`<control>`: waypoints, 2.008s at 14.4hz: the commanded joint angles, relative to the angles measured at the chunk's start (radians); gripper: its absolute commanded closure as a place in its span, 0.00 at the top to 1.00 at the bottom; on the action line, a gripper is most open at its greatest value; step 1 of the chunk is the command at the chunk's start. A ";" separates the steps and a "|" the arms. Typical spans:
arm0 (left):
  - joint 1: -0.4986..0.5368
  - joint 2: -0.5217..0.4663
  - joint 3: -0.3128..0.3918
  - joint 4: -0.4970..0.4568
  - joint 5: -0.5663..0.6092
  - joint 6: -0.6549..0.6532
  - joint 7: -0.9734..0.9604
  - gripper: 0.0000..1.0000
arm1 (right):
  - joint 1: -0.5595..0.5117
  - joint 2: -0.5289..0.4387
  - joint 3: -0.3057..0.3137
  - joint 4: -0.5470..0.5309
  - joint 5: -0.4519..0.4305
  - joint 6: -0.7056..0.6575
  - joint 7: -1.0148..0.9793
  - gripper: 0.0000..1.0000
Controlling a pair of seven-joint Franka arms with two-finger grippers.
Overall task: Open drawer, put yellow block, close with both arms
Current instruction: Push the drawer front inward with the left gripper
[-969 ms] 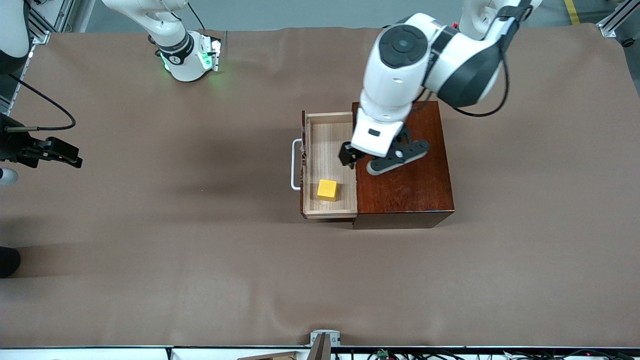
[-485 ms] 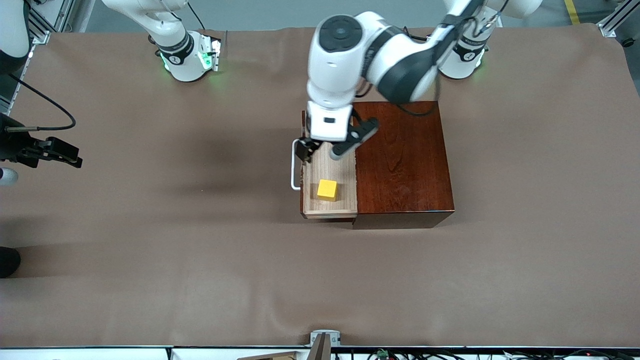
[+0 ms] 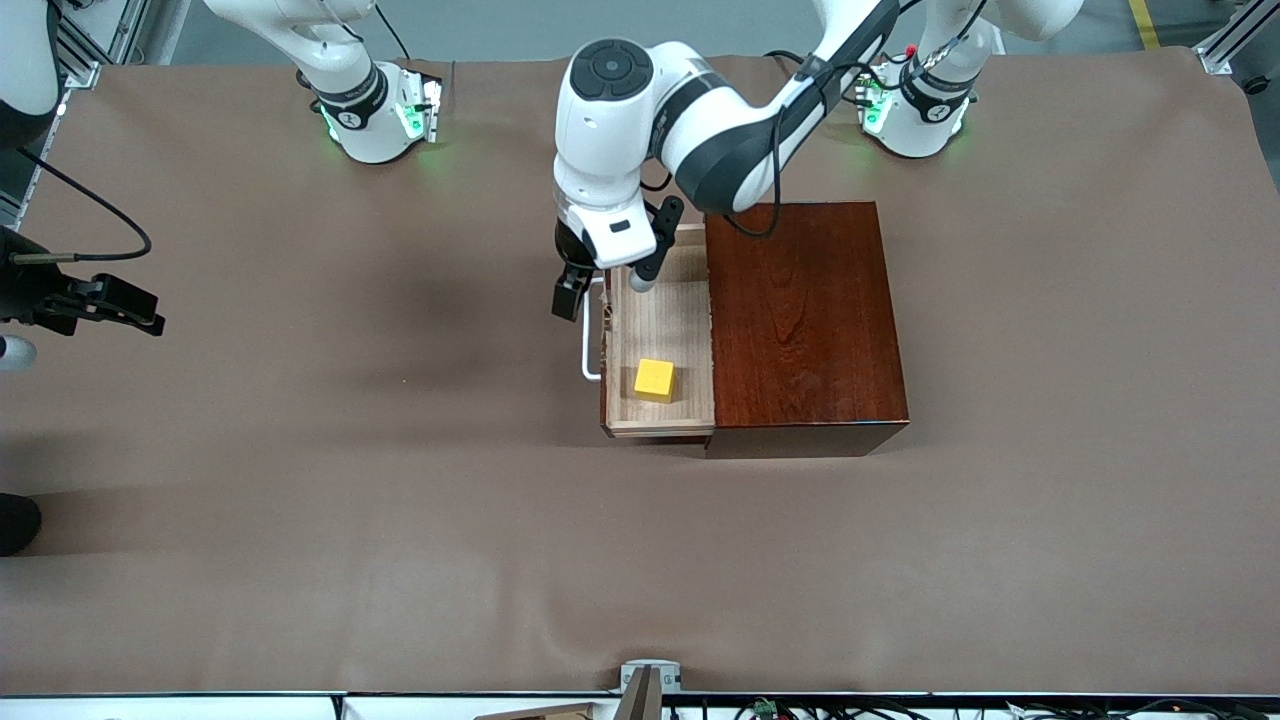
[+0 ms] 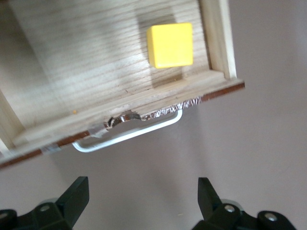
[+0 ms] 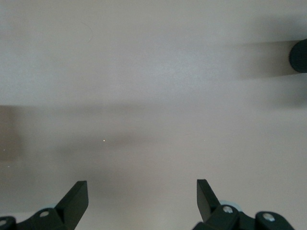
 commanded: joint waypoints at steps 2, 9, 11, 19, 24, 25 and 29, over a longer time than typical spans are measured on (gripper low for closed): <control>-0.002 0.063 0.000 0.028 -0.014 0.012 -0.199 1.00 | 0.001 -0.017 0.001 -0.004 -0.015 -0.010 0.005 1.00; -0.003 0.166 -0.013 0.083 -0.096 0.016 -0.173 1.00 | 0.001 -0.017 0.001 -0.004 -0.015 -0.012 0.009 1.00; -0.003 0.167 -0.011 0.074 -0.100 -0.014 -0.173 1.00 | 0.001 -0.017 0.001 -0.004 -0.015 -0.012 0.009 1.00; -0.009 0.167 -0.007 0.039 -0.088 -0.074 -0.181 1.00 | 0.001 -0.017 0.001 -0.004 -0.015 -0.012 0.009 1.00; 0.000 0.164 0.006 0.027 -0.079 -0.155 -0.190 1.00 | 0.001 -0.017 0.001 -0.005 -0.015 -0.012 0.009 1.00; 0.001 0.160 0.007 0.027 -0.062 -0.175 -0.201 1.00 | 0.001 -0.017 0.001 -0.004 -0.015 -0.012 0.009 1.00; 0.006 0.155 0.010 0.030 0.010 -0.227 -0.251 1.00 | 0.001 -0.017 0.001 -0.004 -0.015 -0.012 0.011 1.00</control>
